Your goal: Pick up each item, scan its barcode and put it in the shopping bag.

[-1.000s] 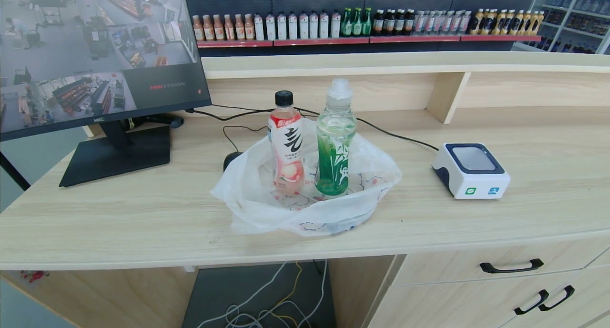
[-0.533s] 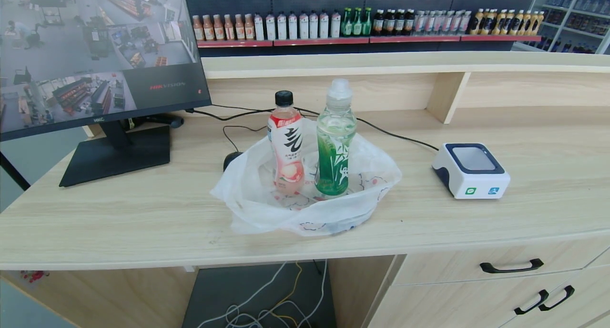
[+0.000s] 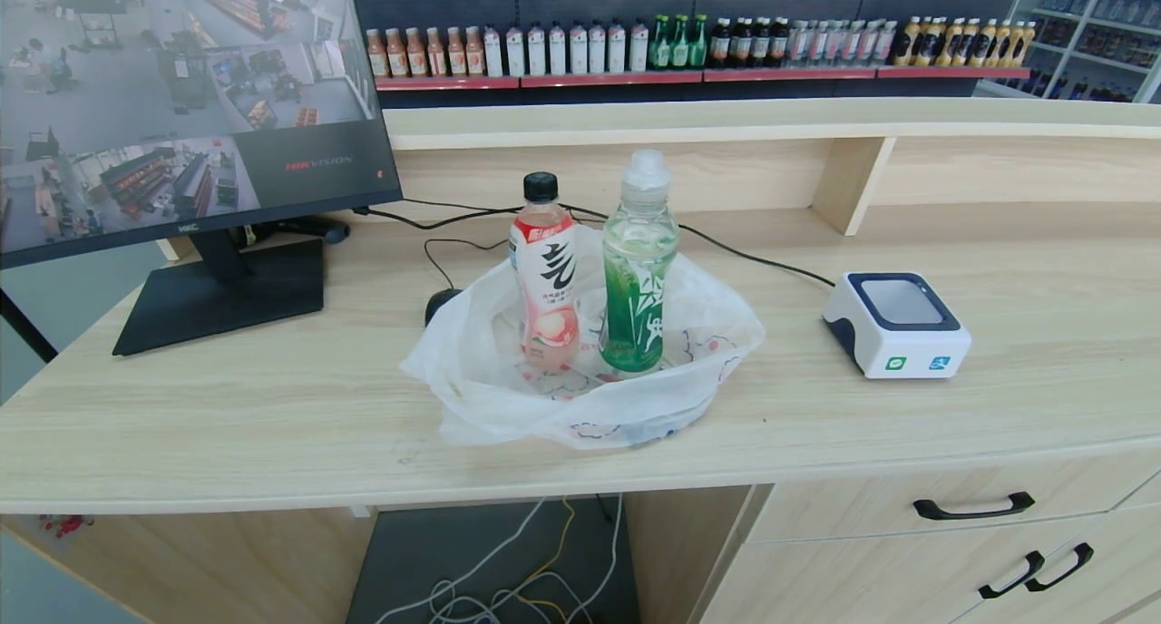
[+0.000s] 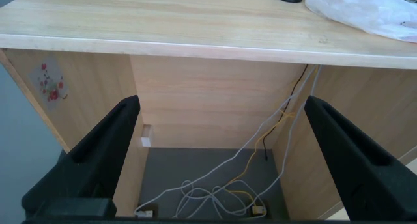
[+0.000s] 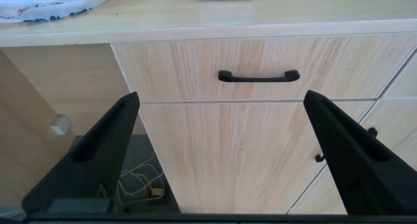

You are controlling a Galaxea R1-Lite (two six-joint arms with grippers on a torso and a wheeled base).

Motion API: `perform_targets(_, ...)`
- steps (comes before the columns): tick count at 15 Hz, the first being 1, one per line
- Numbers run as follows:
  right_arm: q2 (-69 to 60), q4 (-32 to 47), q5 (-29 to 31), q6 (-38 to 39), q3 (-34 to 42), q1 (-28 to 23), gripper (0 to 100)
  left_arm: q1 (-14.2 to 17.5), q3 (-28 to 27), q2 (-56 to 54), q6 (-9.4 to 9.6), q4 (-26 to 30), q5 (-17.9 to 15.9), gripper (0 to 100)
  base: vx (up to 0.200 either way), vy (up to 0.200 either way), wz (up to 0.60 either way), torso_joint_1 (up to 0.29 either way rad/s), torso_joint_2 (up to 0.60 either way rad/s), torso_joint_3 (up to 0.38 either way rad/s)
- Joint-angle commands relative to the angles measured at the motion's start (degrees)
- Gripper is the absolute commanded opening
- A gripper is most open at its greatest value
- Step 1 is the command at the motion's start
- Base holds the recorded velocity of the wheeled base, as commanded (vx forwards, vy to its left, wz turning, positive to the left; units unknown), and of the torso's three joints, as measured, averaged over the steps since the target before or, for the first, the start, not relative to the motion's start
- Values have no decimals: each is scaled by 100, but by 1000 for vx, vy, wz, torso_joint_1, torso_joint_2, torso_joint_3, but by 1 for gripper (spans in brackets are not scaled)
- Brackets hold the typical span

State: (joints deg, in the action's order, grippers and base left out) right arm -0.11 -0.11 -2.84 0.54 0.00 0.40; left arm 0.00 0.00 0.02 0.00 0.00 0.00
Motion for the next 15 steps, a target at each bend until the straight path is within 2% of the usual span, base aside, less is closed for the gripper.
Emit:
perform_targets(1,11,2,-6,-1,0,4,100,0,0,-2,9,0,0,100,0,-200,0,12,-2,7)
perform_targets(13,11,-7,3,-1,0,4,100,0,0,-2,0,0,0,100,0,-200,0,5,2,1)
perform_targets(15,11,-7,-6,-1,0,4,100,0,0,-2,0,0,0,100,0,0,0,0,0,0)
